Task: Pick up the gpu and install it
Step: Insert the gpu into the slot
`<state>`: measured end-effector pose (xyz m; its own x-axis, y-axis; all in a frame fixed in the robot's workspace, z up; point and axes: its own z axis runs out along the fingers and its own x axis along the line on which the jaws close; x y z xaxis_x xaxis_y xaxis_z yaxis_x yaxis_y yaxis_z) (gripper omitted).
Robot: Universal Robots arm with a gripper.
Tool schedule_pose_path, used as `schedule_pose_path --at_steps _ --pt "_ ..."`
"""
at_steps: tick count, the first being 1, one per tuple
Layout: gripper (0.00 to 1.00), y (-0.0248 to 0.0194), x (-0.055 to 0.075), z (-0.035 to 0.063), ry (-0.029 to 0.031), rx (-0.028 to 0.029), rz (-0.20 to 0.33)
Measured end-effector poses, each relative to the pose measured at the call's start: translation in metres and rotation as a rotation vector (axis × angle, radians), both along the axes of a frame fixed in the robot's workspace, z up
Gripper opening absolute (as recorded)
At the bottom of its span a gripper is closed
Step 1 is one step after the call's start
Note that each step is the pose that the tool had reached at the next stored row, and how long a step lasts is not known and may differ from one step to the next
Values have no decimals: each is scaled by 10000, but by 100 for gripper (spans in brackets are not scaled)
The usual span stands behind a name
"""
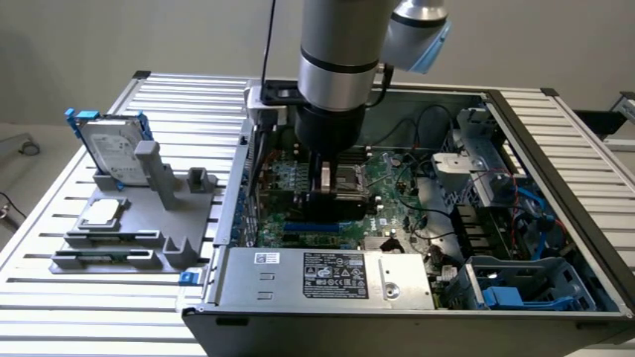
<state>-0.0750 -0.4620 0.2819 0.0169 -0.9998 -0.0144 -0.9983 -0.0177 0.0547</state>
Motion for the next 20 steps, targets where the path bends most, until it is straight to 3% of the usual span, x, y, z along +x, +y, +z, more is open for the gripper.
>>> schedule_pose_path --at_steps 20 --pt "26 -21 -34 -61 1 12 -486"
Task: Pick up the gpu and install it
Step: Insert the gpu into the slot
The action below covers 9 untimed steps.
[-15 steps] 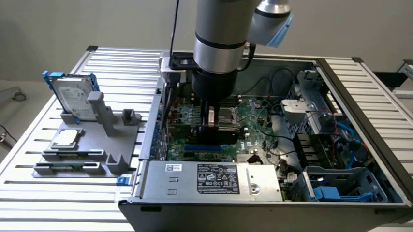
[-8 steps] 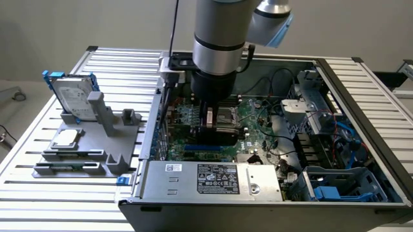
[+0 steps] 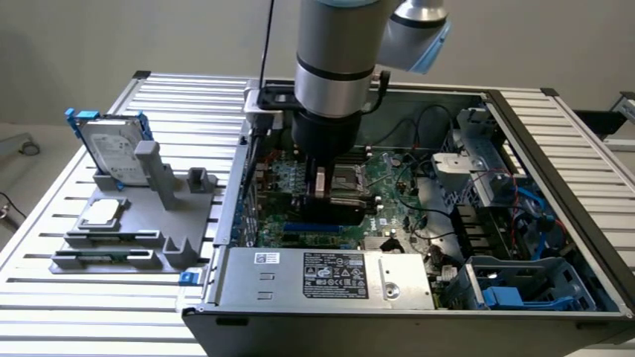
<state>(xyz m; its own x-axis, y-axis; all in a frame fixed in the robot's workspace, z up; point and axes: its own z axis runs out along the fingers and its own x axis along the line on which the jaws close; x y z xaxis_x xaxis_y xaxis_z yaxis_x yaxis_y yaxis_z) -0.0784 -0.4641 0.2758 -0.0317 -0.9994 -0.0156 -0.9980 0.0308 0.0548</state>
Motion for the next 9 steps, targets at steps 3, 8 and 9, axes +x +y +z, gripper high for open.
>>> schedule_pose_path --at_steps 3,8,9 --pt "26 0 -1 -11 -1 15 1" --pt "26 -1 -4 -42 0 29 4" --pt "26 -1 -5 -45 0 28 5"
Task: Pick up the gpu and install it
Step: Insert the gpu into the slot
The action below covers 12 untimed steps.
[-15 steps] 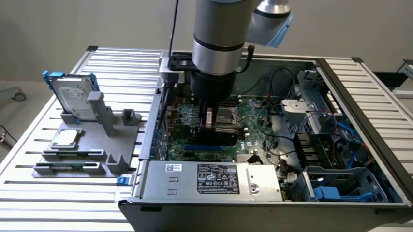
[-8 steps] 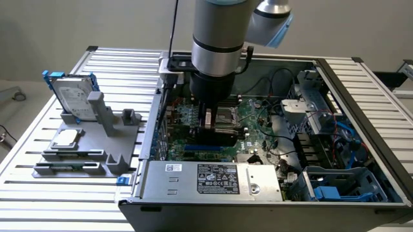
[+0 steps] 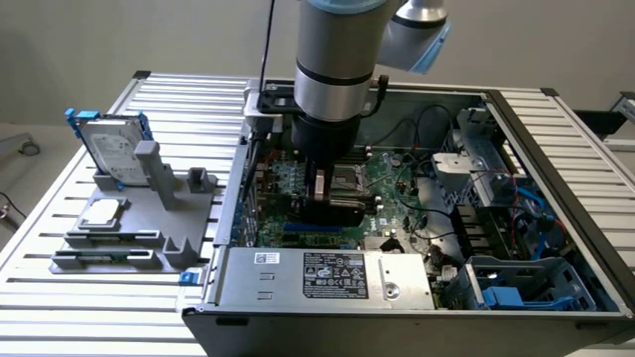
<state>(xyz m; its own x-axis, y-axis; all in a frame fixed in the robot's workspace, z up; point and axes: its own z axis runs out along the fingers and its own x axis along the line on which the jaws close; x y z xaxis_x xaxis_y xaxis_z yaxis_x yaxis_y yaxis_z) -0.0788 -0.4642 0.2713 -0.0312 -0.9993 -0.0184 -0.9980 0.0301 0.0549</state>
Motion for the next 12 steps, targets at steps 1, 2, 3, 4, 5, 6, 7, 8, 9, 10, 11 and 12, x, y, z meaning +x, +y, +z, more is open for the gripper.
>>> schedule_pose_path --at_steps 1,2,3,4,5,6,7,8,9,10,11,12 --pt "26 0 -2 -3 0 -1 0" --pt "26 0 -3 -6 0 0 1" --pt "26 0 -4 -10 -1 3 1" --pt "26 0 -5 -15 -1 5 1" --pt "26 1 -6 -20 -1 9 3" --pt "26 0 -6 -25 -1 12 4" --pt "26 0 -7 -31 -1 15 4" --pt "26 0 -8 -37 -1 20 6" --pt "26 0 -9 -44 -1 24 10" --pt "26 0 -11 -51 -1 28 13" --pt "26 0 -13 -57 -1 30 19" --pt "26 0 -15 -62 0 30 26"
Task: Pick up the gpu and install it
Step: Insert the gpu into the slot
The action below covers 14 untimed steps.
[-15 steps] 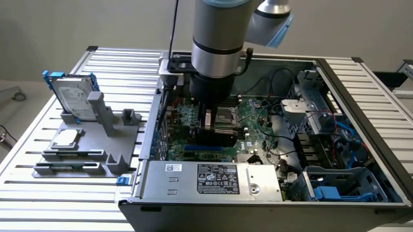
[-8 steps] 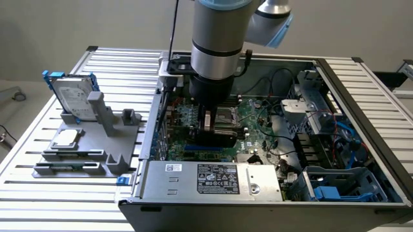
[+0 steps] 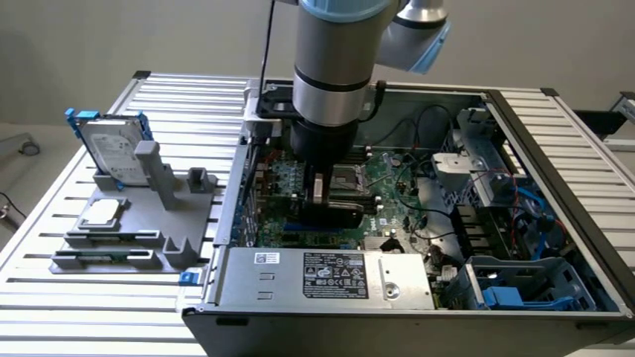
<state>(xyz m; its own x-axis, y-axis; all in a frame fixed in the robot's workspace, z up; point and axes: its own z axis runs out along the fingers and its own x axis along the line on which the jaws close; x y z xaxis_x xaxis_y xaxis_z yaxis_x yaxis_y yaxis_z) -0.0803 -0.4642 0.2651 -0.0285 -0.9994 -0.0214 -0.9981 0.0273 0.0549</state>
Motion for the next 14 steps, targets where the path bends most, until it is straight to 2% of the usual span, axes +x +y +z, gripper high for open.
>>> schedule_pose_path --at_steps 14 --pt "26 0 -48 -29 0 0 60"
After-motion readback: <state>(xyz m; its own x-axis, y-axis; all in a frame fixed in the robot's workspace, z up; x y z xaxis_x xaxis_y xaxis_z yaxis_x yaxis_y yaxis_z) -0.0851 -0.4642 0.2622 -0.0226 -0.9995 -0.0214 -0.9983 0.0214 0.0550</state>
